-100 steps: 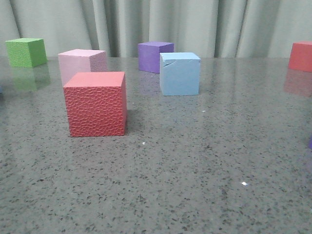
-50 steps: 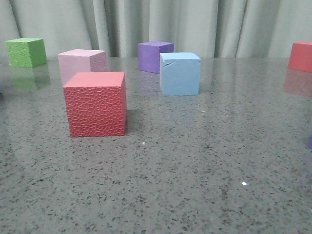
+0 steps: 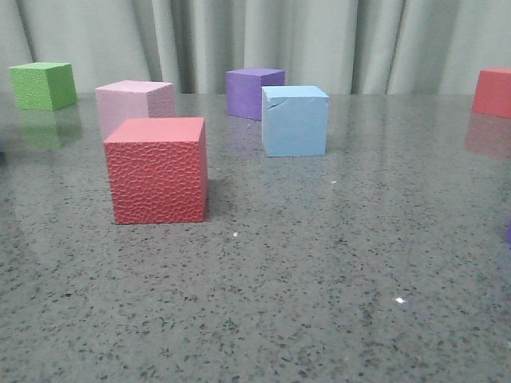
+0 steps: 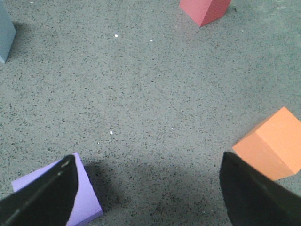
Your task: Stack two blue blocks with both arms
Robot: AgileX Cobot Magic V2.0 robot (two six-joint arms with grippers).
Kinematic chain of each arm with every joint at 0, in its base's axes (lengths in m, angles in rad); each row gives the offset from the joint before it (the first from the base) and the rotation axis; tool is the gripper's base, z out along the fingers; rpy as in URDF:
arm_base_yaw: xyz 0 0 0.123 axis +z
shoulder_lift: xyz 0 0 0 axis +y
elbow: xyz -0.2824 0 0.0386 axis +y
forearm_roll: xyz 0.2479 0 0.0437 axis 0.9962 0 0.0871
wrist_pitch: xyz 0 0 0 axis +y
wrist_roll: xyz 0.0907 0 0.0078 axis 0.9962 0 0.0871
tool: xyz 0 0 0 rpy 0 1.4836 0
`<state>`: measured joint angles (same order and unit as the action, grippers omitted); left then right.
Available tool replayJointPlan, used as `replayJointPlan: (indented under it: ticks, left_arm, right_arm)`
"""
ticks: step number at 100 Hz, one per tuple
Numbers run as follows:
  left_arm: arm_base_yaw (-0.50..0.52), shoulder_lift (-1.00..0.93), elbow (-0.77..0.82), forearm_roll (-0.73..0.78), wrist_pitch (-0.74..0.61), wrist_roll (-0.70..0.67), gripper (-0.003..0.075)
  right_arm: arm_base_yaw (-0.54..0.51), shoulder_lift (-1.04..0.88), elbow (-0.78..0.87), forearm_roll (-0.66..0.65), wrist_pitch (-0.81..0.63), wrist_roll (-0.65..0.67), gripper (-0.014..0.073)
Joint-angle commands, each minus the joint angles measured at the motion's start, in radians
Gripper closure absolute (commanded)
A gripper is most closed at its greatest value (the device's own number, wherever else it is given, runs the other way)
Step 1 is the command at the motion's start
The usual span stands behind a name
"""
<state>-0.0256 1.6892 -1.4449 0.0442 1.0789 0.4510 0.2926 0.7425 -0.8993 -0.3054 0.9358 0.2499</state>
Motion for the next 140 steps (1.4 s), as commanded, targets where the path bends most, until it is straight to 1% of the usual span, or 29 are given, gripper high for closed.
replayJointPlan:
  ticks: [1, 36, 43, 53, 60, 72, 79, 86, 96, 108, 123, 140]
  left_arm:
    - [0.002, -0.026, -0.034, -0.003, -0.029, -0.001, 0.0047]
    - [0.002, -0.013, -0.034, -0.003, -0.029, -0.001, 0.0047]
    - [0.002, -0.013, -0.034, 0.000, -0.029, -0.001, 0.0059]
    - [0.002, -0.013, -0.034, 0.000, -0.029, -0.001, 0.0129]
    - [0.002, -0.013, -0.034, 0.000, -0.029, -0.001, 0.0209]
    - [0.002, -0.013, -0.034, 0.000, -0.029, -0.001, 0.0365]
    - [0.002, -0.013, -0.034, 0.000, -0.027, -0.001, 0.0440]
    - [0.002, -0.013, -0.034, 0.007, -0.025, -0.001, 0.0505]
    - [0.002, -0.013, -0.036, 0.014, -0.019, -0.001, 0.0575]
    - [0.002, -0.015, -0.042, 0.014, 0.007, -0.001, 0.0619]
    - [0.002, -0.017, -0.101, -0.003, 0.087, -0.001, 0.0623]
    - [0.002, -0.017, -0.232, -0.088, 0.179, -0.001, 0.0623]
  right_arm:
    - [-0.005, -0.005, -0.024, -0.034, -0.055, -0.004, -0.0016]
    - [-0.005, -0.005, -0.024, -0.036, -0.054, -0.004, -0.0016]
    - [-0.005, -0.005, -0.024, -0.036, -0.054, -0.004, -0.0016]
    - [-0.005, -0.005, -0.024, -0.036, -0.054, -0.004, -0.0016]
    - [-0.005, -0.005, -0.024, -0.036, -0.054, -0.004, -0.0016]
    - [-0.005, -0.005, -0.024, -0.036, -0.054, -0.004, -0.0016]
    - [-0.005, -0.005, -0.024, -0.036, -0.054, -0.004, -0.0016]
    - [-0.005, -0.005, -0.024, -0.036, -0.054, -0.004, -0.0016]
    - [-0.005, -0.005, -0.024, -0.036, -0.054, -0.004, -0.0016]
    - [-0.005, -0.005, -0.024, -0.036, -0.054, -0.004, -0.0016]
    - [-0.005, -0.005, -0.024, -0.036, -0.054, -0.004, -0.0016]
    - [-0.005, -0.005, -0.024, -0.036, -0.054, -0.004, -0.0016]
